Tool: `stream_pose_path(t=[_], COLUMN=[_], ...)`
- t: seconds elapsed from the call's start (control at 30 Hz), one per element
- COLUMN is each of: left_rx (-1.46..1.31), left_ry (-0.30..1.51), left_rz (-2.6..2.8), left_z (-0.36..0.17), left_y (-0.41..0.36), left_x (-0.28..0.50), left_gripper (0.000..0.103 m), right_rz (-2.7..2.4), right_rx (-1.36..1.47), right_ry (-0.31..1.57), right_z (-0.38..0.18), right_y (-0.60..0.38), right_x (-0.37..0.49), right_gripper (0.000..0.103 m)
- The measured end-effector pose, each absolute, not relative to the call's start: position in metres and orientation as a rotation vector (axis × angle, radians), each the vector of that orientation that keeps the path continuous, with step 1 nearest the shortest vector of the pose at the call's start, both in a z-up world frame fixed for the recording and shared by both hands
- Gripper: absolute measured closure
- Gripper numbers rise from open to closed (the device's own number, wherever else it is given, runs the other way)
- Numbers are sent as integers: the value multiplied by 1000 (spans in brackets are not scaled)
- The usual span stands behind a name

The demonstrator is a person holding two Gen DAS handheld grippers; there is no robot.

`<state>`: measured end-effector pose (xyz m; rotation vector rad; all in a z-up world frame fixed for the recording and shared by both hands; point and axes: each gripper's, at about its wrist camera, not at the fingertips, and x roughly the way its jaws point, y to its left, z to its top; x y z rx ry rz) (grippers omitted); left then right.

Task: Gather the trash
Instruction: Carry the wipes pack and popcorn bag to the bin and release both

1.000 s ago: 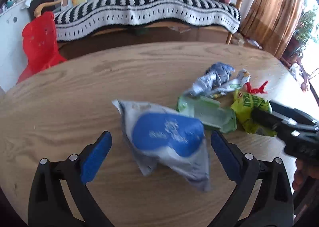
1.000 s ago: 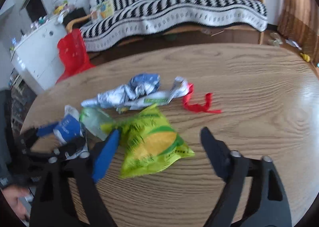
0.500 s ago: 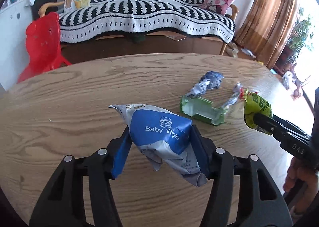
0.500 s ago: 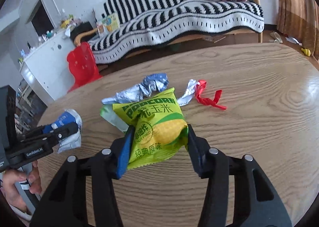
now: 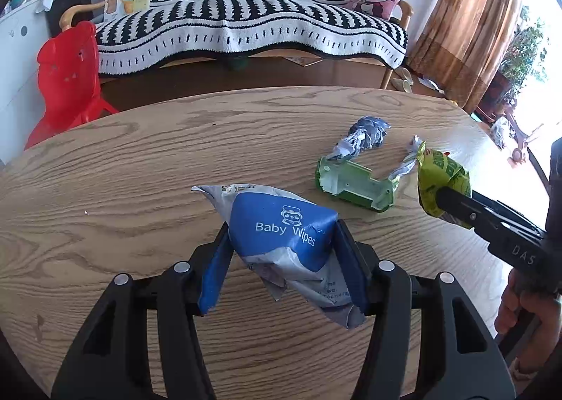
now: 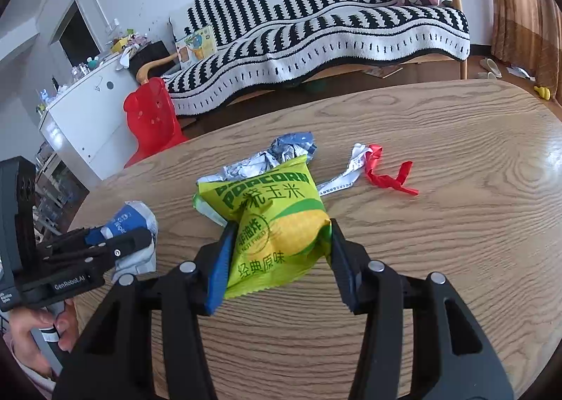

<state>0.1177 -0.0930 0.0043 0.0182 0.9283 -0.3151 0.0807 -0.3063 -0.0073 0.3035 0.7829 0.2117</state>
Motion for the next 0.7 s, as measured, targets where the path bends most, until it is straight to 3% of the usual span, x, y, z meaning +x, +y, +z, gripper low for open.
stream_pose_path(t=[0.17, 0.27, 0.37, 0.47, 0.7], left_rx=[-19, -49, -47, -4, 75], left_ry=[920, 861, 782, 765, 973], left_rz=[-340, -396, -495, -643, -969], left_z=[20, 48, 78, 91, 53], left_y=[-100, -114, -148, -203, -323], left_x=[106, 78, 37, -20, -125], left_gripper=[47, 47, 47, 47, 47], right_rz=[209, 234, 210, 91, -193], right_rx=[379, 441, 506, 482, 579], right_ry=[757, 651, 524, 518, 603], right_z=[4, 36, 60, 60, 18], right_y=[-313, -323, -356, -403, -524], right_x=[73, 40, -30, -108, -273], right_gripper=[53, 53, 53, 53, 53])
